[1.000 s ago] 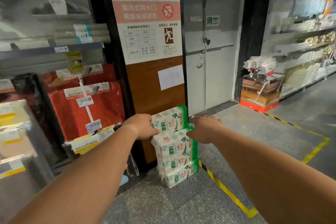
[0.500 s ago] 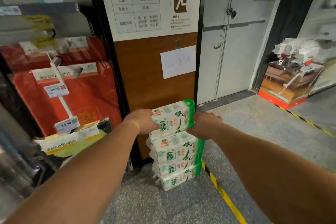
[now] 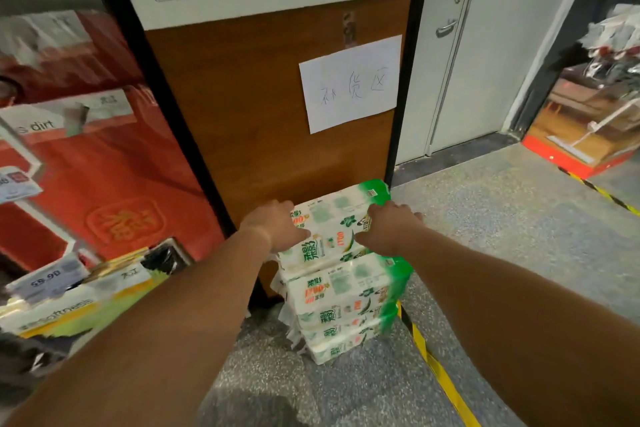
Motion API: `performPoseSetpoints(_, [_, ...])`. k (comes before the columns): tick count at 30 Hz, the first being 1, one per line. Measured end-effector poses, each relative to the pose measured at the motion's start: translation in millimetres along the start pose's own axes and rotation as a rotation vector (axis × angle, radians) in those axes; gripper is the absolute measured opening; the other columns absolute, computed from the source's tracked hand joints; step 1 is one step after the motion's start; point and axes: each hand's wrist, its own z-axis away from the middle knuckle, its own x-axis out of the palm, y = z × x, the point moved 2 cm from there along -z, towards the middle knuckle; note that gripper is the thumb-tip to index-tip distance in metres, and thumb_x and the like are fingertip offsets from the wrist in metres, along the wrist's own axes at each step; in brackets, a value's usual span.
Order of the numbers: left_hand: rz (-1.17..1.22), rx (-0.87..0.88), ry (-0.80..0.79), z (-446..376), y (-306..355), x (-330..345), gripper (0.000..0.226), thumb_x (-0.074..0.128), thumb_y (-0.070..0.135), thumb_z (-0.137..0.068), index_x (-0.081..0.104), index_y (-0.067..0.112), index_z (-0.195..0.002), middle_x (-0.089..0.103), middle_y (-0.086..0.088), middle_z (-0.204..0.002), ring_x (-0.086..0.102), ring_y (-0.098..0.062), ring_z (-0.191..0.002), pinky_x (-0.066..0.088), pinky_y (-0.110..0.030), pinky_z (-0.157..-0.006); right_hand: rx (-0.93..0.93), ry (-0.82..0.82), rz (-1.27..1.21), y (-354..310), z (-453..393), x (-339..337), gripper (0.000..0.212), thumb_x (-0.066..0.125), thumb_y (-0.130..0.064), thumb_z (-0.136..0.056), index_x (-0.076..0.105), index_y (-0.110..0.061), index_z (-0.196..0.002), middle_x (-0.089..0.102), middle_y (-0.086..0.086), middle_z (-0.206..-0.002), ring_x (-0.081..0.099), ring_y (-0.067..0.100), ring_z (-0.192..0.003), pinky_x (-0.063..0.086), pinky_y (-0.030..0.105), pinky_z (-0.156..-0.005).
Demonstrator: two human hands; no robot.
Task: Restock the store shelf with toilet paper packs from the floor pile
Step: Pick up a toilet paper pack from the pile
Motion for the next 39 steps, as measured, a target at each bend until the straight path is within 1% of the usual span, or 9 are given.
performPoseSetpoints(3, [-0.064,-0.054,0.019,-44,-2,11,0.089,0.060,0.071,-0.084,0.030,0.027,-0.156,0.039,-0.009,-0.154,0.040,-0.036,-0.137,0.039,-0.054,-0.110,-0.035,-0.014,0.040,2,-54,3,0.079,0.057,-0.063,-0.090,0.031,-0.022,-0.153,0.030,0.016,-0.160,0.033,0.042,-0.142,0.031,0.056,-0.112])
performPoseSetpoints(5, [-0.039,-0.094,0.005,-71,0,17,0.105,0.063,0.073,-0.083,0.010,0.029,-0.162,0.017,-0.007,-0.167,0.021,-0.039,-0.149,0.024,-0.060,-0.117,-0.061,-0.028,0.072,5,-92,7,0.087,0.058,-0.067,-0.089,0.023,-0.024,-0.156,0.022,0.016,-0.164,0.025,0.044,-0.147,0.027,0.059,-0.115])
performPoseSetpoints(10, [-0.024,-0.165,-0.120,-151,1,55,0.134,0.070,0.082,-0.068,-0.015,0.033,-0.160,-0.015,-0.005,-0.170,-0.008,-0.039,-0.155,0.008,-0.068,-0.120,-0.160,-0.077,0.145,15,-190,27,0.107,0.066,-0.072,-0.081,0.006,-0.032,-0.160,0.004,0.012,-0.170,0.008,0.045,-0.153,0.014,0.063,-0.120])
performPoseSetpoints(17, [-0.156,-0.200,-0.211,-262,-14,122,0.153,0.072,0.087,-0.056,-0.031,0.030,-0.154,-0.030,-0.009,-0.165,-0.021,-0.040,-0.152,0.000,-0.071,-0.118,-0.347,-0.148,0.307,30,-323,86,0.133,0.072,-0.081,-0.068,-0.011,-0.034,-0.161,-0.020,0.012,-0.168,-0.014,0.047,-0.152,0.003,0.067,-0.119])
performPoseSetpoints(23, [-0.181,-0.164,-0.263,-303,-18,169,0.163,0.079,0.083,-0.048,-0.034,0.030,-0.152,-0.032,-0.010,-0.164,-0.025,-0.038,-0.151,-0.007,-0.071,-0.115,-0.442,-0.214,0.400,46,-383,122,0.142,0.075,-0.078,-0.065,-0.023,-0.034,-0.157,-0.032,0.018,-0.162,-0.023,0.049,-0.149,-0.004,0.070,-0.118])
performPoseSetpoints(26, [-0.163,-0.153,-0.212,-311,-21,176,0.157,0.081,0.077,-0.055,-0.032,0.029,-0.152,-0.019,-0.012,-0.167,-0.016,-0.041,-0.153,-0.004,-0.070,-0.116,-0.463,-0.223,0.419,50,-397,131,0.143,0.076,-0.076,-0.066,-0.027,-0.033,-0.156,-0.033,0.020,-0.161,-0.022,0.050,-0.149,-0.004,0.070,-0.118])
performPoseSetpoints(30, [-0.175,-0.153,-0.181,-317,-22,168,0.145,0.083,0.064,-0.065,-0.024,0.028,-0.155,0.005,-0.013,-0.162,0.005,-0.042,-0.152,0.005,-0.070,-0.119,-0.489,-0.198,0.430,41,-406,126,0.137,0.080,-0.063,-0.069,-0.020,-0.033,-0.158,-0.010,0.021,-0.167,-0.006,0.049,-0.152,0.001,0.068,-0.120])
performPoseSetpoints(34, [-0.118,-0.165,-0.172,-309,-22,163,0.139,0.084,0.056,-0.067,-0.018,0.031,-0.157,0.012,-0.013,-0.159,0.009,-0.041,-0.150,0.004,-0.068,-0.119,-0.528,-0.209,0.431,37,-407,123,0.132,0.079,-0.063,-0.067,-0.010,-0.032,-0.159,0.004,0.021,-0.164,0.000,0.047,-0.152,0.002,0.067,-0.121])
performPoseSetpoints(39, [-0.120,-0.167,-0.102,-281,-41,142,0.134,0.081,0.060,-0.067,-0.015,0.033,-0.157,0.018,-0.013,-0.157,0.014,-0.040,-0.148,0.004,-0.068,-0.120,-0.599,-0.210,0.388,19,-392,107,0.131,0.078,-0.064,-0.063,-0.007,-0.034,-0.158,0.012,0.019,-0.161,0.012,0.043,-0.149,0.009,0.066,-0.120])
